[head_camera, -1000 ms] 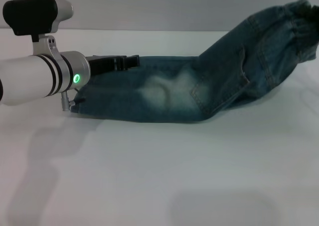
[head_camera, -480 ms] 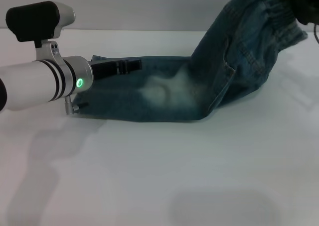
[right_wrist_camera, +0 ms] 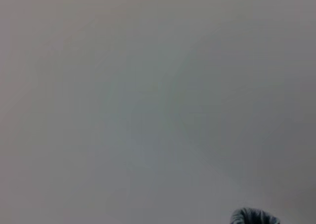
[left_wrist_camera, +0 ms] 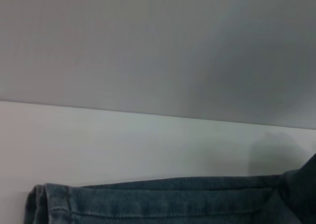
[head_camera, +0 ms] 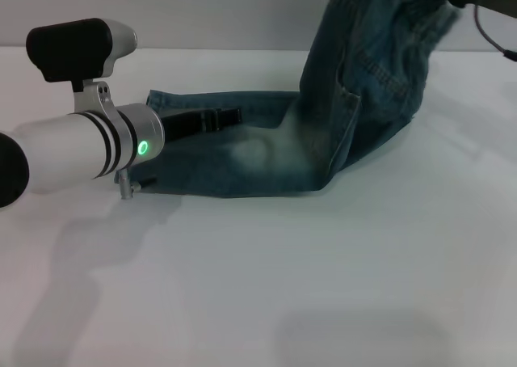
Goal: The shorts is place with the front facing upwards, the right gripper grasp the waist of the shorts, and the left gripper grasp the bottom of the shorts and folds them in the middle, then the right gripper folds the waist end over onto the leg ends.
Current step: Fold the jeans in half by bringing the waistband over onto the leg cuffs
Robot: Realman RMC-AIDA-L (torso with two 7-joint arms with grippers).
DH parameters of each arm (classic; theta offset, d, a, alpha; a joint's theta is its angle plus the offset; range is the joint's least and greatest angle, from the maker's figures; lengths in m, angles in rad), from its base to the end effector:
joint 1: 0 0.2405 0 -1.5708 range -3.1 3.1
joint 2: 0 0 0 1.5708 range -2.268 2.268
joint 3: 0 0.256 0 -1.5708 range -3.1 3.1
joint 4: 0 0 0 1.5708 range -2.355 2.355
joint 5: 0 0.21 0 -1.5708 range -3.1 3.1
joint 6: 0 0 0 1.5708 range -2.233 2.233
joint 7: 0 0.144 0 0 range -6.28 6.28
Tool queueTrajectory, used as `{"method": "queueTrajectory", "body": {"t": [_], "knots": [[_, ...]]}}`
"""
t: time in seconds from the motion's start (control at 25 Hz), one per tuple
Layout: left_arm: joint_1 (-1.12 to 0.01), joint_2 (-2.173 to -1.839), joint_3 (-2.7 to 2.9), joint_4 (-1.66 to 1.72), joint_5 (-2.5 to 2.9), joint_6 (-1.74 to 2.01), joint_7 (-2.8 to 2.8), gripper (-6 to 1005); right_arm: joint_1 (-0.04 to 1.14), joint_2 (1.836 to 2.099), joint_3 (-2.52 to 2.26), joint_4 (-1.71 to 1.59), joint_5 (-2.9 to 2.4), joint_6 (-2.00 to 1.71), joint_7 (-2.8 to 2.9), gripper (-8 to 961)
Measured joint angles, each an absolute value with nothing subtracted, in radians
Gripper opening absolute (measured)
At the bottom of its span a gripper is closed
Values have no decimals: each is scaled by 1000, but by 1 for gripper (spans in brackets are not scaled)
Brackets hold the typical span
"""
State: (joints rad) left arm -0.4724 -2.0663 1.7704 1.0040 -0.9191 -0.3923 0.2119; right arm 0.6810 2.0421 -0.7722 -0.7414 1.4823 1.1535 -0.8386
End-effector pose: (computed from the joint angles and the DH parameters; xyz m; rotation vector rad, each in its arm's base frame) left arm -0.2088 0.3958 -0.0673 -2.0426 -1.2398 -0.3956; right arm 0.1960 0.4348 0.0595 -2.0447 1.5063 1.2005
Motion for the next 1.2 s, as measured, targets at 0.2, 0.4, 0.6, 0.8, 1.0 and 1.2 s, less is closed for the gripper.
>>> {"method": "queueTrajectory", "body": {"t": [0.2,0.4,0.6,0.8,1.0,1.2], "knots": [[-468,-2067,1783,1001,-928,-388,212,805,732,2042,-798,-744,1458,1140,-823,47],[-465,-2067,1794,996,-929,-386,212,805,777,2045,-824,-741,1451,1129,-821,47],[-464,-2067,1807,991,-940,-385,213,805,808,2053,-860,-739,1445,1104,-820,47],[-460,-2067,1812,989,-944,-385,213,805,833,2060,-882,-739,1445,1086,-820,47],[-454,-2067,1813,989,-950,-385,213,805,861,2062,-906,-738,1445,1076,-818,47],[-453,-2068,1823,989,-956,-377,213,805,884,2065,-949,-735,1448,1060,-810,47]]}}
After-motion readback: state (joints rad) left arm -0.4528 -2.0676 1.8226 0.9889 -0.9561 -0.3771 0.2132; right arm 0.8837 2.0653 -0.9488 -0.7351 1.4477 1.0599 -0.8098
